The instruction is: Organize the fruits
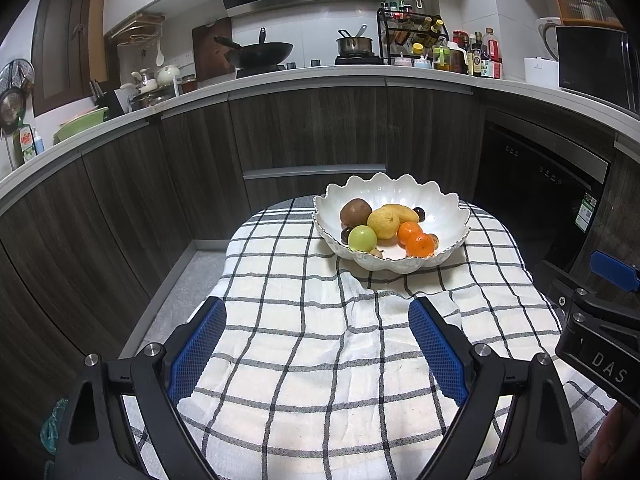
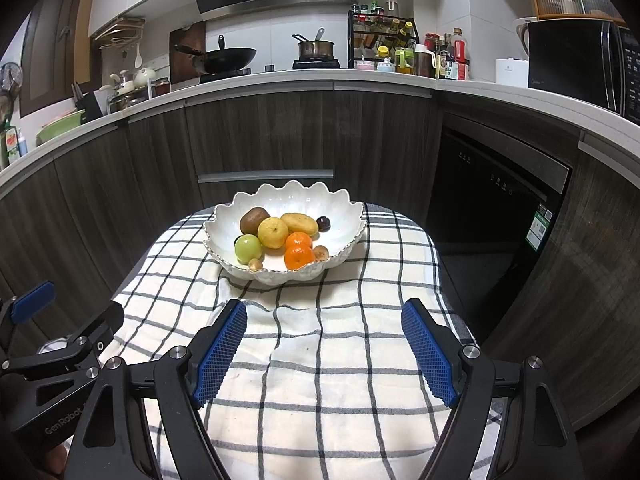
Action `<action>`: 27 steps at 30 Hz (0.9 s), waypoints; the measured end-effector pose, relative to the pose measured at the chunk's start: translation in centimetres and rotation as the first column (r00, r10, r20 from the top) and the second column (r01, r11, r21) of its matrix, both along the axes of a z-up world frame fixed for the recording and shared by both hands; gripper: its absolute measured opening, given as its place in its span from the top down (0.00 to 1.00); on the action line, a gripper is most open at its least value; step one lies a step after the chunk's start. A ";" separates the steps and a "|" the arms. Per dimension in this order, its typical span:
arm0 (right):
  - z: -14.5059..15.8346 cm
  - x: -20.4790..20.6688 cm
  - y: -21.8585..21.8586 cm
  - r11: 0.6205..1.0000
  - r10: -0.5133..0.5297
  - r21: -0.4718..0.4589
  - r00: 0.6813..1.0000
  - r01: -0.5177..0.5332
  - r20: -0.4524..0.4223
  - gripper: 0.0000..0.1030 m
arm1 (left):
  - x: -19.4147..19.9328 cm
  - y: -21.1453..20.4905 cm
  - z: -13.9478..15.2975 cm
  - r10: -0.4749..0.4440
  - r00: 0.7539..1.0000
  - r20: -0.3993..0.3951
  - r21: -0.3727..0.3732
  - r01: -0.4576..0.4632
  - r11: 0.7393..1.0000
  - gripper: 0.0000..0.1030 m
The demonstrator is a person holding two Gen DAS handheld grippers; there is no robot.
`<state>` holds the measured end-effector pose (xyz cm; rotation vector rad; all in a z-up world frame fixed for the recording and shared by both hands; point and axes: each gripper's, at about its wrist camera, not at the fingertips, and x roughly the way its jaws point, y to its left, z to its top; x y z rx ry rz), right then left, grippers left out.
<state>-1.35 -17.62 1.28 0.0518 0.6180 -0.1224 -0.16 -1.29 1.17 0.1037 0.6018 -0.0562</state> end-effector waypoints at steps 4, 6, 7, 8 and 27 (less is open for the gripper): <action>0.0 0.0 0.0 1.000 0.001 -0.001 1.000 -0.001 0.003 0.22 | 0.0 0.0 0.0 0.000 1.000 -0.001 0.001 0.000 1.000 0.09; 0.0 0.0 0.0 1.000 0.001 0.000 1.000 -0.001 0.003 0.22 | 0.0 0.0 0.0 0.000 1.000 0.001 0.000 0.000 1.000 0.09; 0.0 0.0 0.0 1.000 0.000 -0.001 1.000 0.000 0.002 0.22 | 0.0 0.0 0.0 0.000 1.000 0.001 0.001 0.000 1.000 0.09; 0.0 0.0 0.0 1.000 0.000 0.000 1.000 0.000 0.003 0.22 | 0.0 0.0 0.0 0.000 1.000 0.001 0.001 0.000 1.000 0.09; 0.0 0.0 0.0 1.000 -0.001 -0.001 1.000 0.001 0.001 0.22 | -0.2 0.2 0.0 -0.006 1.000 0.006 -0.020 0.006 1.000 0.09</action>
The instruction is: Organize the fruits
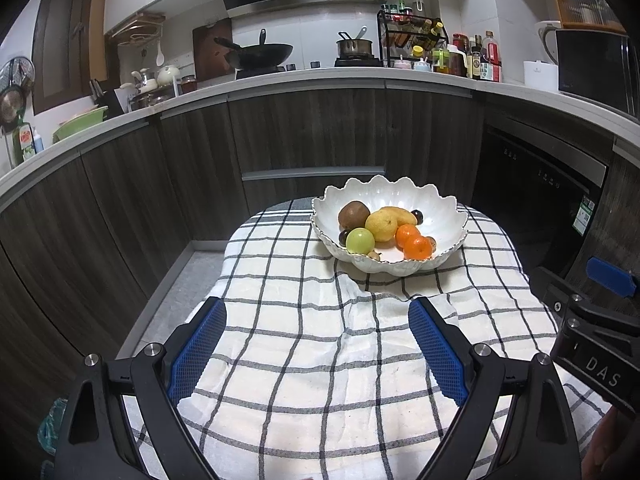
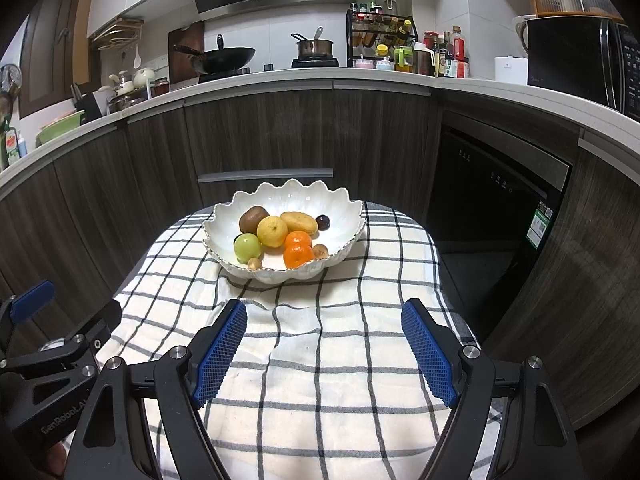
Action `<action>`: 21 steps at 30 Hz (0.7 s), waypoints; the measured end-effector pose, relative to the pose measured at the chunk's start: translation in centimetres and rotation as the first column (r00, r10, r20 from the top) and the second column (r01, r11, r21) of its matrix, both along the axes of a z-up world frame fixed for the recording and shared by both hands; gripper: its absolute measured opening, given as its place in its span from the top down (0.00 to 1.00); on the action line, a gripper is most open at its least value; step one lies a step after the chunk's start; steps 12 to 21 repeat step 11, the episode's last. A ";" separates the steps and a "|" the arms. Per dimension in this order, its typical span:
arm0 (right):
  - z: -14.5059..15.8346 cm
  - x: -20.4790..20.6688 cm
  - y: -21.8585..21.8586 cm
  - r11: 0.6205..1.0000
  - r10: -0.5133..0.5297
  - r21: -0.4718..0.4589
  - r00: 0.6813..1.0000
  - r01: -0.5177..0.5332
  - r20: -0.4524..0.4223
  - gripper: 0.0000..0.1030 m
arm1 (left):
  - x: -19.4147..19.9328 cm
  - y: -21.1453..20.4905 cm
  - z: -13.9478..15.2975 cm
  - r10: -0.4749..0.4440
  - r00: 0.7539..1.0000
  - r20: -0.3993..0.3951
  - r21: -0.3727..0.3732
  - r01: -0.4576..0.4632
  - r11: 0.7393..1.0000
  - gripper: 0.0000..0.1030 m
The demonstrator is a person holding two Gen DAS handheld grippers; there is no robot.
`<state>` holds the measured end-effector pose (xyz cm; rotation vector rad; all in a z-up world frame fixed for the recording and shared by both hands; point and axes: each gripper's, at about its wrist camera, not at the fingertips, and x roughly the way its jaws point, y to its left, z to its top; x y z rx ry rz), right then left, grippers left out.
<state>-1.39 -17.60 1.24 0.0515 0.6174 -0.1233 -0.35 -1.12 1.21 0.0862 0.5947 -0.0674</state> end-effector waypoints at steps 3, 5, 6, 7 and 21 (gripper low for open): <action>-0.2 0.0 0.1 1.000 0.001 0.000 1.000 -0.001 -0.001 0.22 | 0.2 0.0 -0.1 -0.005 1.000 -0.014 -0.010 0.005 1.000 0.09; -0.2 0.0 0.0 1.000 0.001 0.000 1.000 -0.001 -0.001 0.22 | 0.4 0.1 -0.3 -0.009 1.000 -0.025 -0.017 0.008 1.000 0.09; -0.2 0.0 0.0 1.000 0.000 -0.001 1.000 0.000 -0.001 0.22 | 0.4 0.1 -0.3 -0.009 1.000 -0.027 -0.020 0.008 1.000 0.09; -0.2 0.0 0.0 1.000 0.000 -0.001 1.000 0.000 -0.001 0.22 | 0.4 0.2 -0.4 -0.007 1.000 -0.027 -0.025 0.006 1.000 0.09; -0.6 0.0 0.1 1.000 0.001 0.000 1.000 -0.001 -0.009 0.22 | 0.4 0.3 -0.3 0.000 1.000 -0.015 -0.020 0.000 1.000 0.05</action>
